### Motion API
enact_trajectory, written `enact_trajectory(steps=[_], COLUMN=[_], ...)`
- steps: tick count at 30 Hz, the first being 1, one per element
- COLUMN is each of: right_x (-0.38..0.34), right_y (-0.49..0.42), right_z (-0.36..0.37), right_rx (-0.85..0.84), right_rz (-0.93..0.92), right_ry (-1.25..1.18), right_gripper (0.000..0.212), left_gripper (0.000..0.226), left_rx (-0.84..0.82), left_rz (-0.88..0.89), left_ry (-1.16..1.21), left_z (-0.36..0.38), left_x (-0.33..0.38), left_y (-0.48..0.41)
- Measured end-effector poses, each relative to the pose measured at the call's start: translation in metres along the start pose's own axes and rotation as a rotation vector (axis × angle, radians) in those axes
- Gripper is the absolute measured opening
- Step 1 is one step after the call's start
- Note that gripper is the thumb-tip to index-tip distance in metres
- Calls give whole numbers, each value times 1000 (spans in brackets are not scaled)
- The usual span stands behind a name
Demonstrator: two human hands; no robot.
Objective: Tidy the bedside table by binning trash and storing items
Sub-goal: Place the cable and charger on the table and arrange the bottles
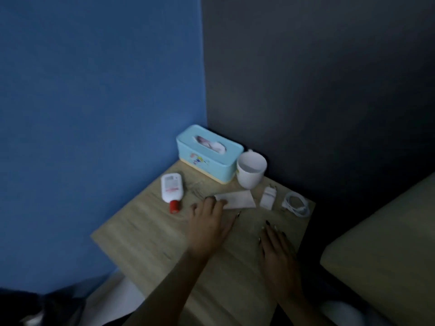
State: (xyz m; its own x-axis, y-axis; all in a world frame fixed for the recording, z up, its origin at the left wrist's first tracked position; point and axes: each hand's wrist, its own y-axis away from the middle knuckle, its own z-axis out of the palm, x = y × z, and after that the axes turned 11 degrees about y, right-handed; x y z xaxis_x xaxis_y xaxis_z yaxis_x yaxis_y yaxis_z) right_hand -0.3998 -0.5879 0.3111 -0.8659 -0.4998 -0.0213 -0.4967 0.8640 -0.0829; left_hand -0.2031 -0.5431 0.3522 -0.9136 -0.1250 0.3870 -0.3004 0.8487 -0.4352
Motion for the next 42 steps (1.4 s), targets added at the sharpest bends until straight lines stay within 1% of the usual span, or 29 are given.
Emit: enact_trajectory(steps=[1, 2, 4, 6, 8, 10, 12, 14, 16, 19, 21, 23, 25, 26, 28, 32, 35, 37, 39, 40, 42], right_x=[-5, -14, -33, -48, -57, -61, -65, -65, -66, -69, -70, -73, -77, -80, -90, -108, -116, -123, -129, -130, -130], right_y=[-2, -4, -5, -6, -3, 2, 8, 12, 15, 14, 7, -11, -33, -45, -65, -98, -114, -121, -124, -125, -128], right_z=[-4, -9, -22, -24, -25, -22, -22, -22, -24, -27, -28, -37, -47, -51, -59, -48, -40, -36, -35, -35, -38], right_rx=[-12, -16, -37, -62, -102, -118, -123, -100, -108, -173, -130, -173, -136, -113, -129, -294, -351, -368, -356, -339, -307], right_rz=[-8, -21, -54, -94, -101, -93, -90, -93, -94, -95, -88, -83, -60, -37, 42, 202, 326, 391, 440, 454, 455], right_ry=[-17, -27, -20, -12, -11, -3, 3, 17, 41, 47, 19, -45, -62, -75, -174, -349, -366, -351, -370, -374, -341], right_gripper=[62, 70, 78, 79, 77, 69, 67, 76, 74, 76, 69, 69, 64, 60, 57, 58, 60, 68, 72, 73, 73], left_gripper=[34, 33, 44, 62, 75, 84, 83, 72, 66, 66, 66, 64, 61, 61, 60, 70, 77, 88, 98, 101, 97], left_rx=[6, 5, -48, -133, -206, -264, -327, -356, -370, -370, -347, -283, -198, -164, -116, -101, -86, -98, -109, -113, -136], left_rz=[-35, -89, -220, -327, -394, -432, -465, -474, -457, -447, -450, -452, -454, -472, -539, -656, -712, -760, -814, -831, -839], left_ry=[-22, -63, -132, -149, -151, -147, -151, -141, -129, -116, -91, -62, -61, -55, -8, 63, 68, 92, 129, 136, 126], left_z=[-13, -29, -53, -69, -81, -86, -87, -83, -78, -75, -75, -77, -79, -78, -73, -57, -47, -39, -32, -29, -25], left_x=[-15, -31, -58, -76, -84, -85, -82, -80, -79, -77, -78, -82, -85, -88, -92, -102, -103, -106, -109, -110, -110], left_y=[8, 18, 36, 51, 62, 71, 76, 78, 78, 78, 72, 57, 36, 25, 3, -33, -52, -59, -60, -60, -59])
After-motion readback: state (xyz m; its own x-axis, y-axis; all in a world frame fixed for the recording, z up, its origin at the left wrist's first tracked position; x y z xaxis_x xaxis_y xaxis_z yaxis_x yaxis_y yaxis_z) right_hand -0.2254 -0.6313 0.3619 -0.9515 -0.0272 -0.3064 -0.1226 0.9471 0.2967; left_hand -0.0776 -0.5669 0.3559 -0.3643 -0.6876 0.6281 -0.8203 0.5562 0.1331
